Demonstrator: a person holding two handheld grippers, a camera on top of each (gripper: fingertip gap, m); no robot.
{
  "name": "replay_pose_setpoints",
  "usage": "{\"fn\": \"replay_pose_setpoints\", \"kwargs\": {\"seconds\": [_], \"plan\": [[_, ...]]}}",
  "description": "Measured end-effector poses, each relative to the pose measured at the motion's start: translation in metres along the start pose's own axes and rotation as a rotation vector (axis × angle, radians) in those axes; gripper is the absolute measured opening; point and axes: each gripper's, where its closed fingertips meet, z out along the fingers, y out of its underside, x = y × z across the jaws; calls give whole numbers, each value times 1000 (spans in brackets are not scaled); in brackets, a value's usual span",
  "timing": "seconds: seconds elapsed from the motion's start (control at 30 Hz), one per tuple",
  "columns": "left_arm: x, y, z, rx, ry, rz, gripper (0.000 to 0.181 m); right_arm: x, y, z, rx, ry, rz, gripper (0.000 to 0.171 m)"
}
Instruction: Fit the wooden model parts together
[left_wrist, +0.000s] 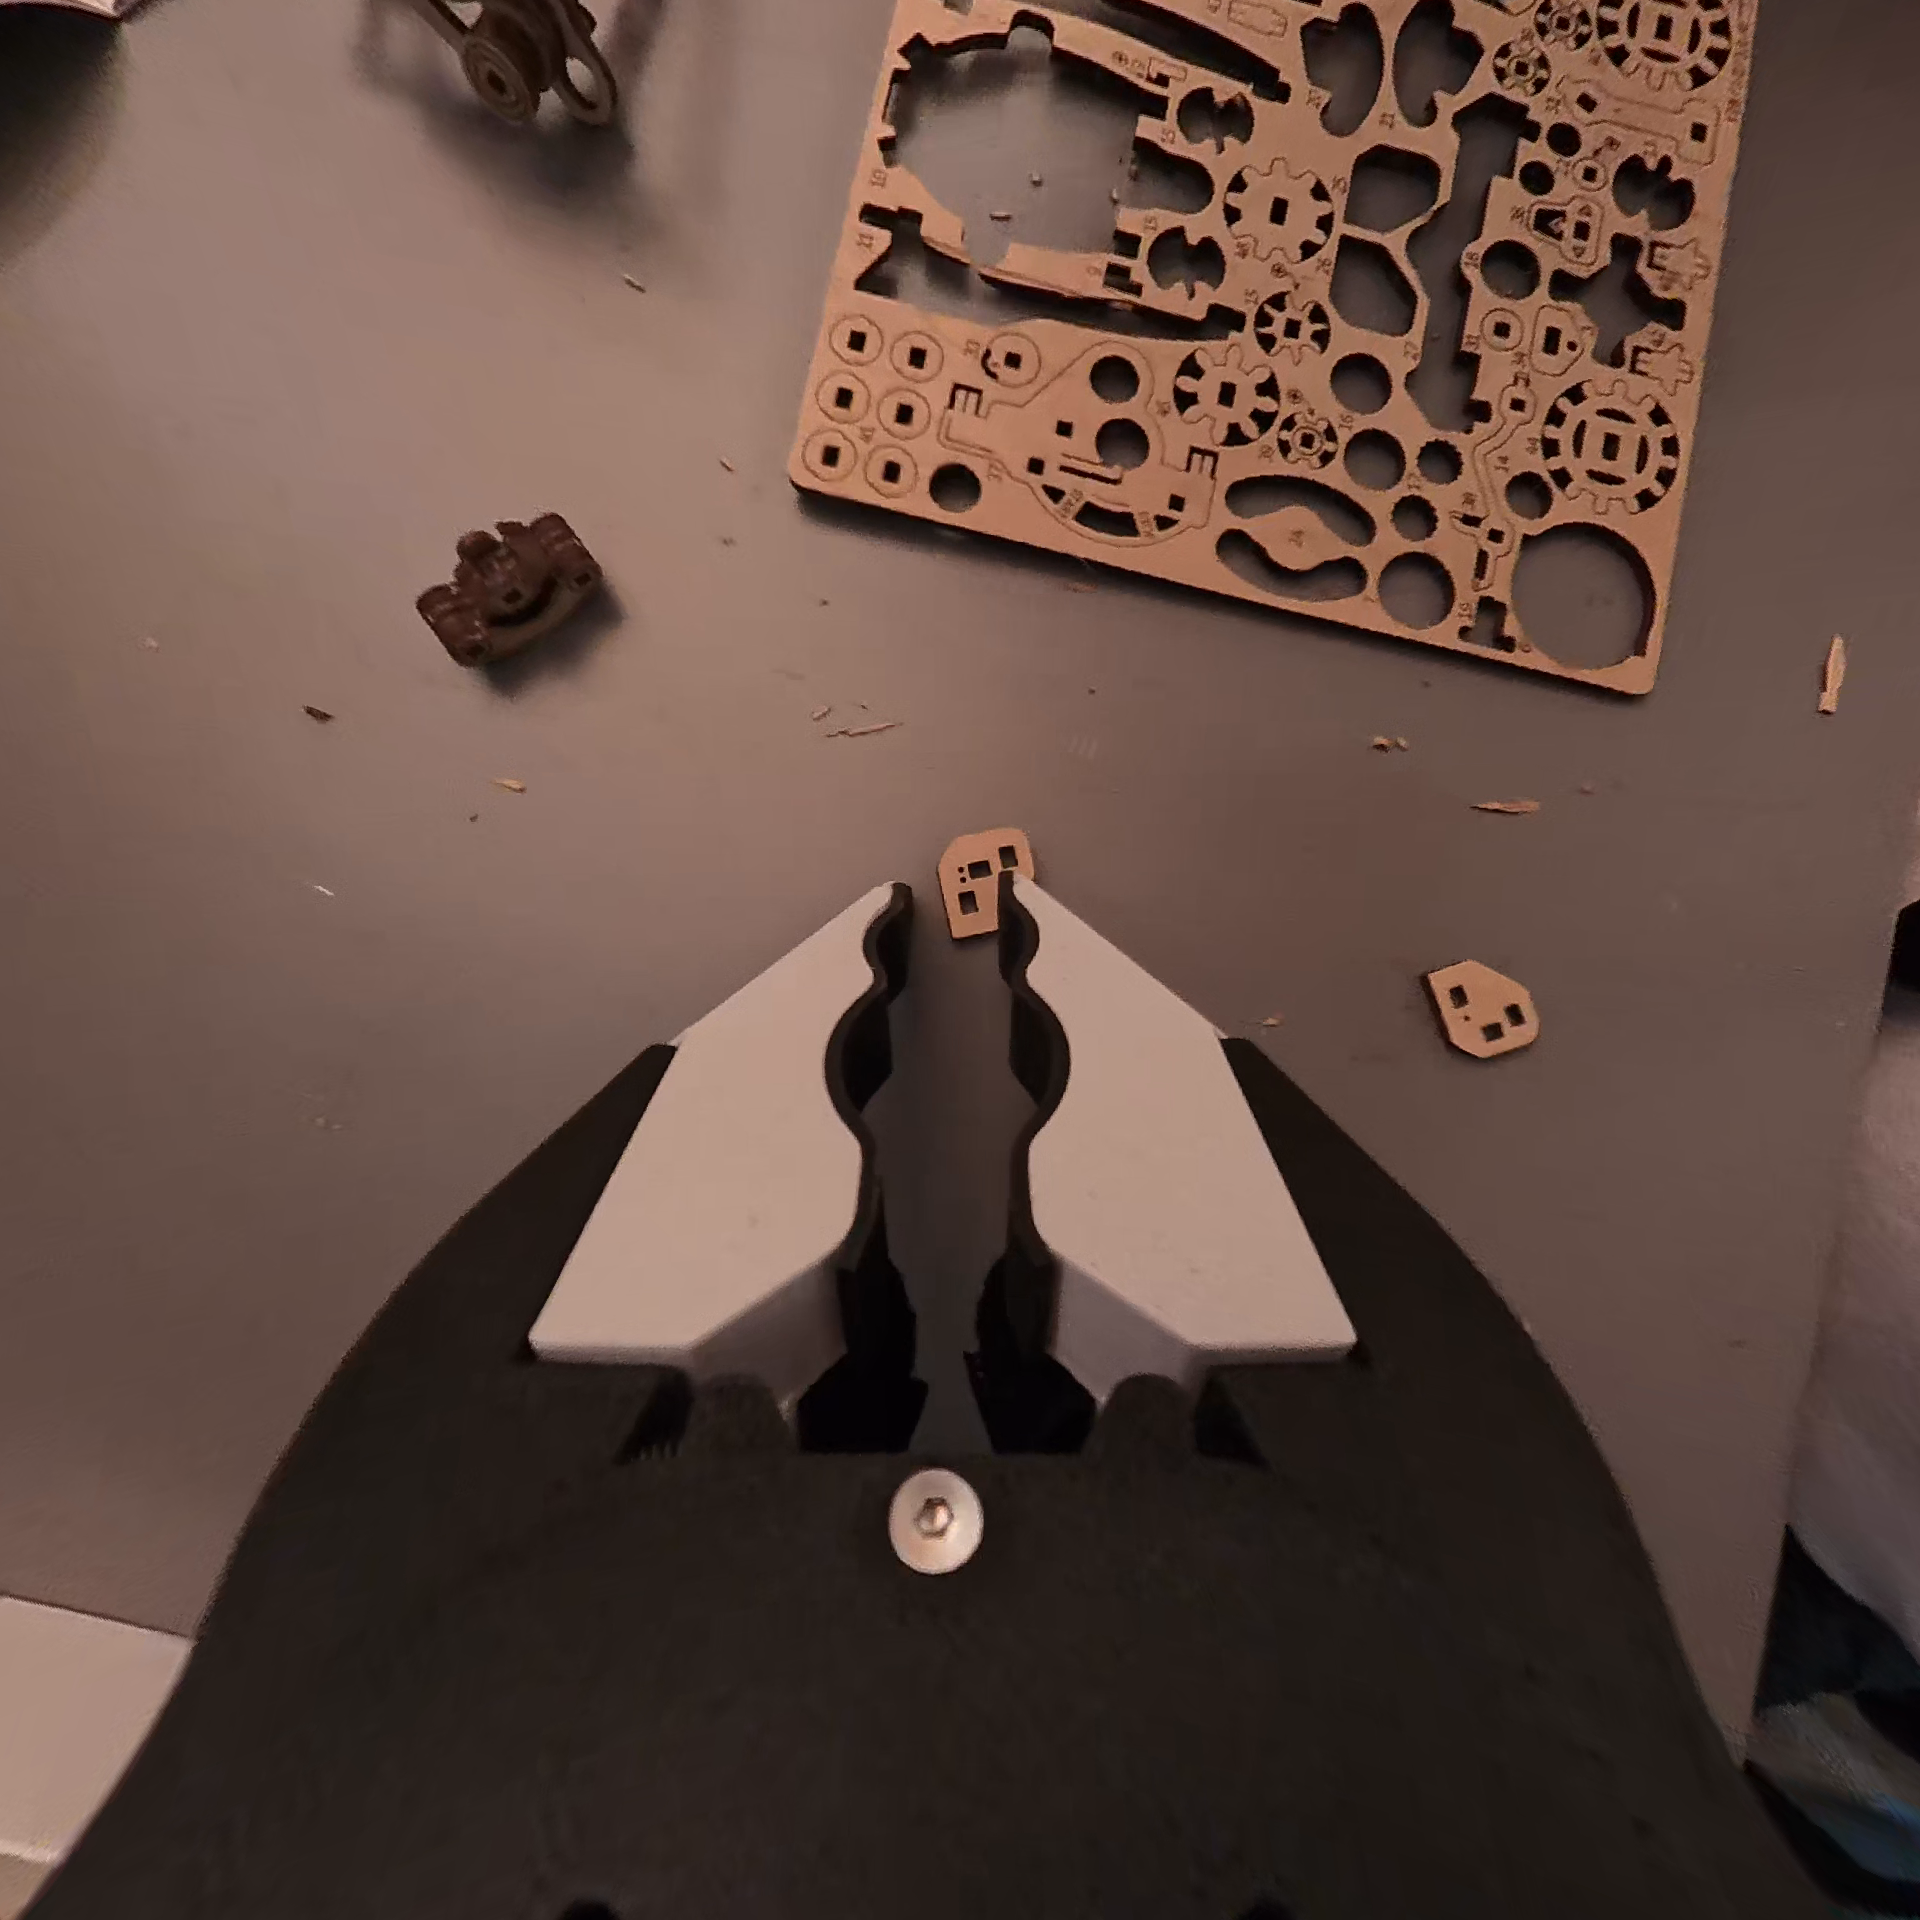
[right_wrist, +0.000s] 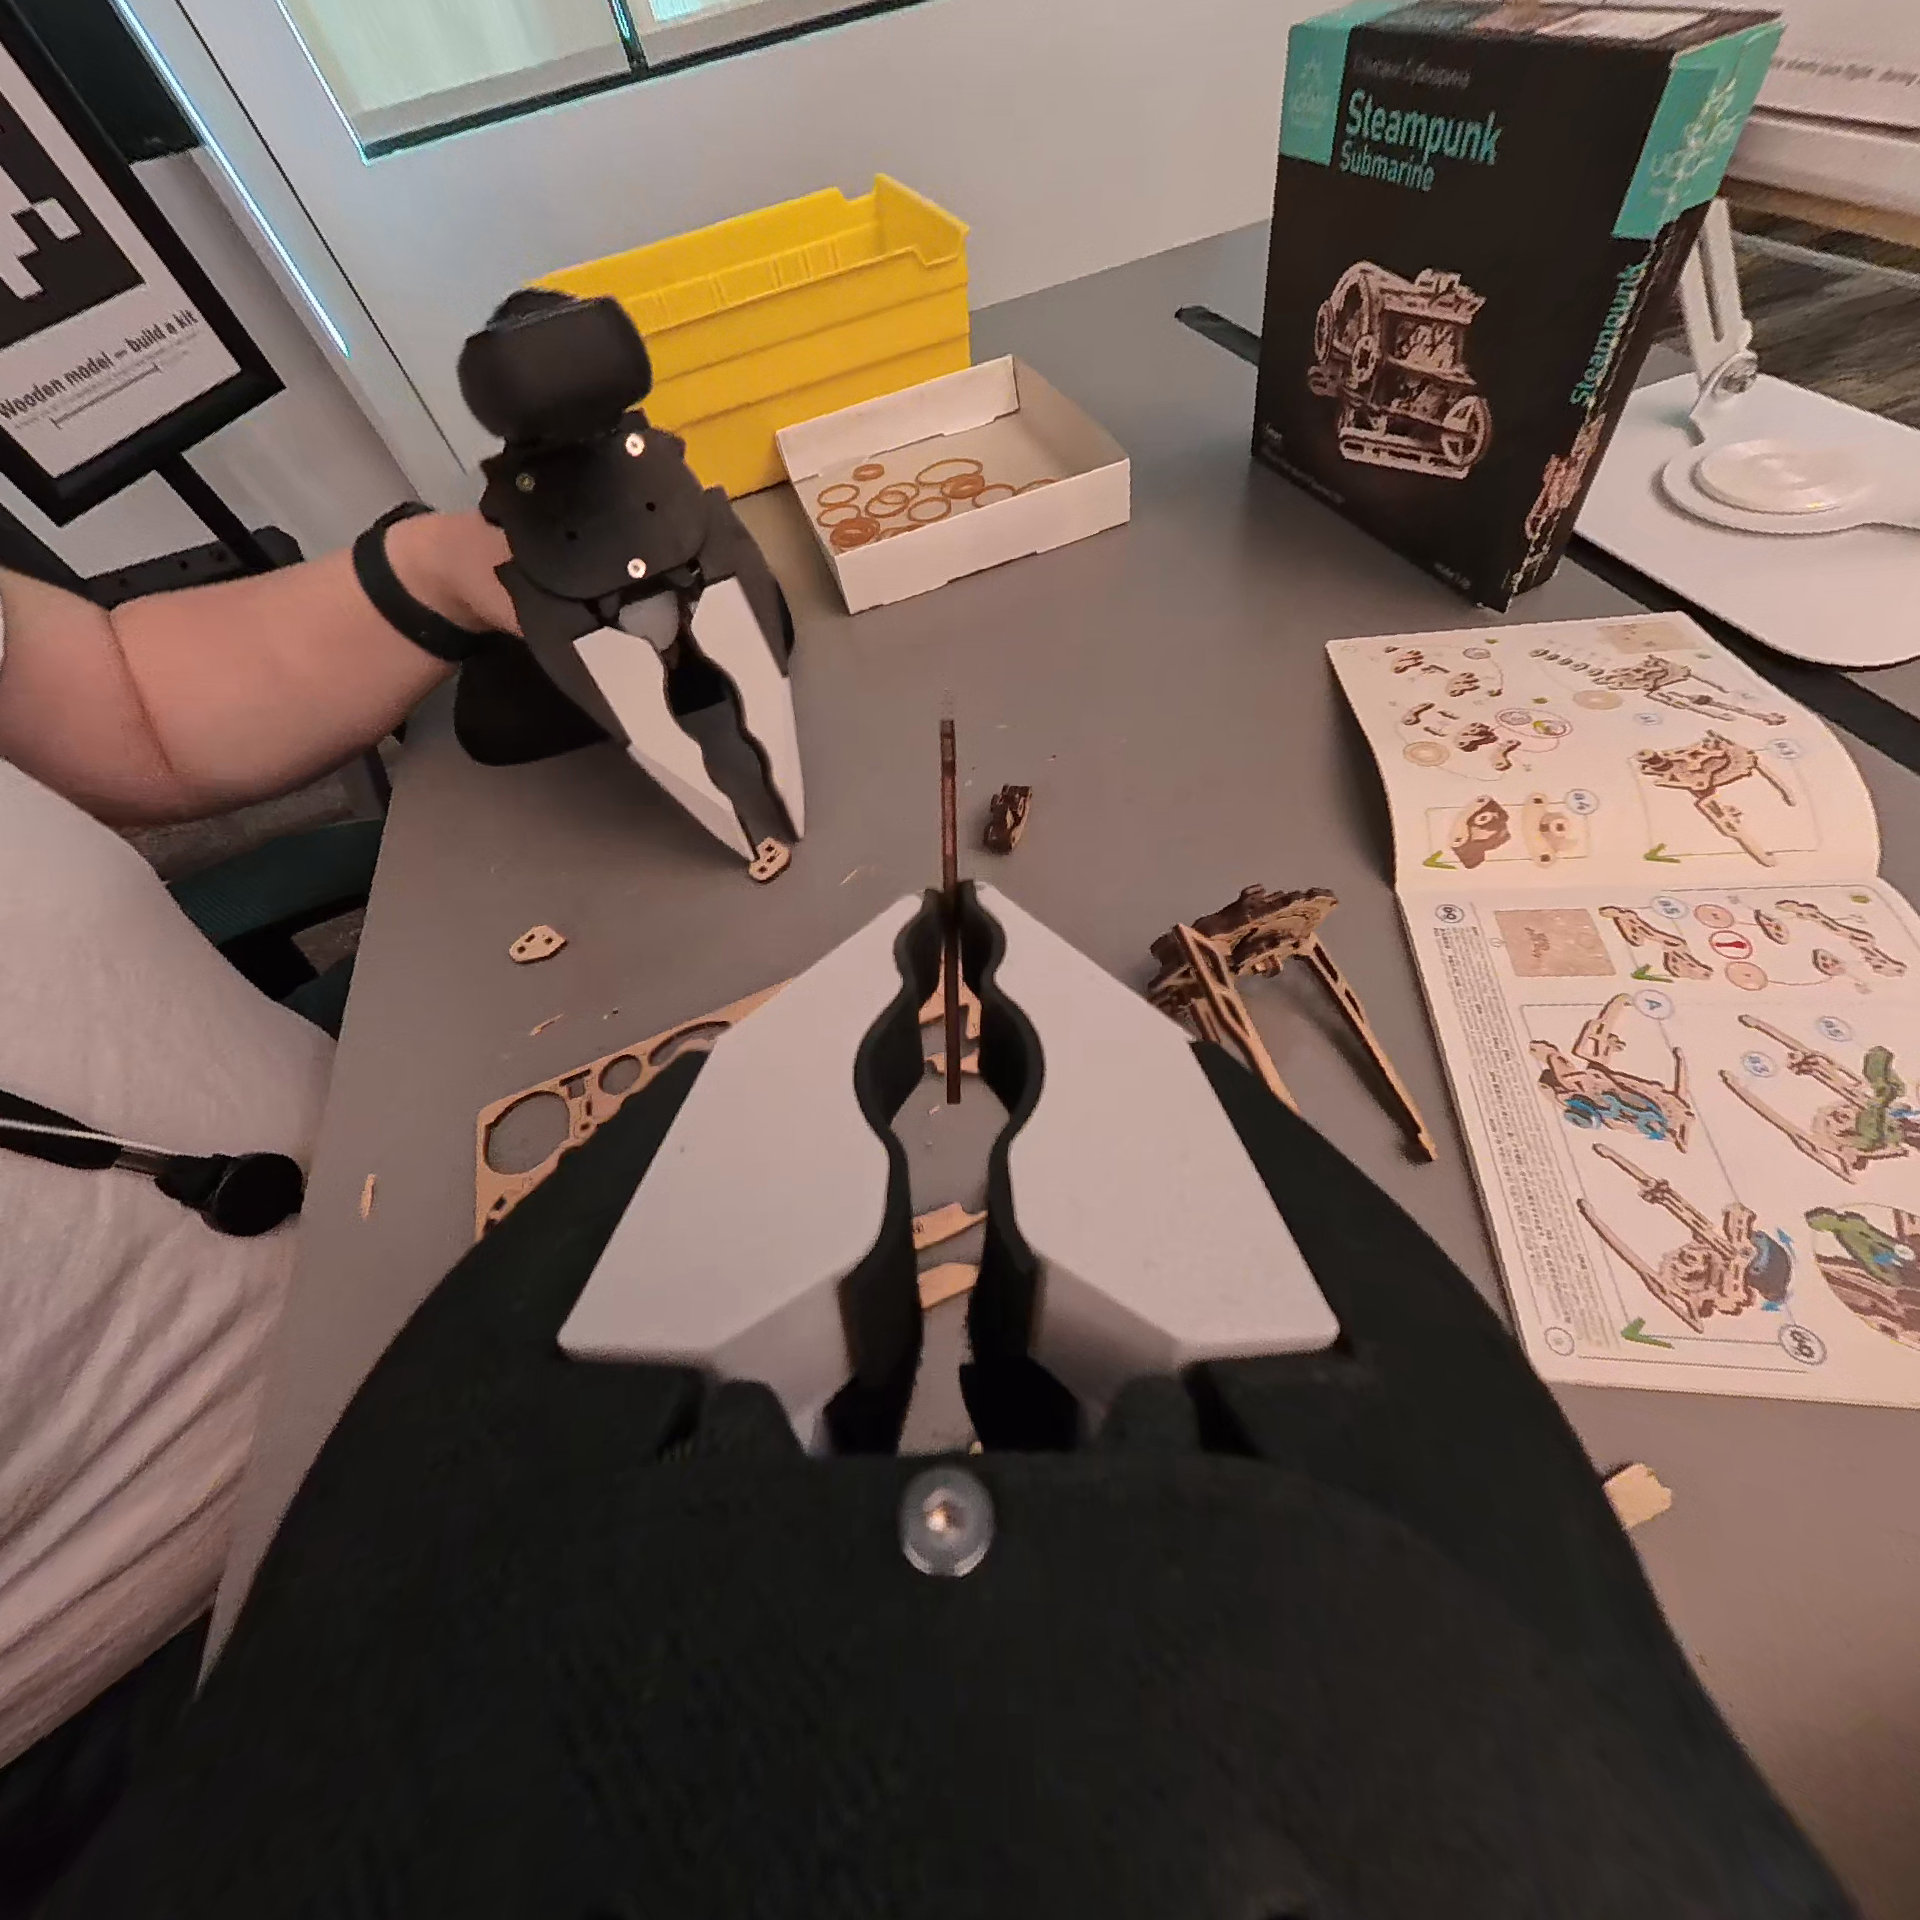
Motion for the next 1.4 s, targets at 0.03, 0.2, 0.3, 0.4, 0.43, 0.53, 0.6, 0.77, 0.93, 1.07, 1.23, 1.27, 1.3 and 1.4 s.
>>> {"fn": "replay_pose_setpoints", "kwargs": {"seconds": [0.03,0.2,0.3,0.4,0.43,0.53,0.6,0.77,0.93,1.07,1.23,1.27,1.3,1.4], "plan": [[-3,-1,1,-2,5,7,15,0,1,1,-10,1,-3,1],[-13,-5,3,-4,54,19,14,1,8,7,-54,14,-7,1],[-19,-5,2,5,57,38,20,2,13,10,-81,20,-8,1],[-22,-8,-6,63,73,23,24,-1,14,15,-96,15,-8,1],[-24,-9,-9,88,72,13,24,-2,15,17,-103,8,-7,1],[-26,-7,-16,137,76,-10,25,-6,23,28,-156,2,5,1],[-23,-5,-18,150,93,-13,25,-12,25,35,-175,-20,-8,1],[-22,-2,-10,107,66,11,34,-17,31,44,-225,-21,-39,1],[-25,0,-1,64,3,64,37,-17,27,42,-199,-28,-28,1],[-32,-1,0,64,-43,69,29,-20,25,41,-187,-50,-13,1],[-39,-3,1,71,-64,35,28,-21,28,44,-192,-67,27,1],[-41,-3,1,74,-68,18,28,-20,29,45,-195,-66,36,1],[-44,-3,0,80,-73,0,32,-19,30,45,-197,-67,47,1],[-45,-7,-5,123,-55,-50,36,-19,29,49,-188,-70,96,1]]}}
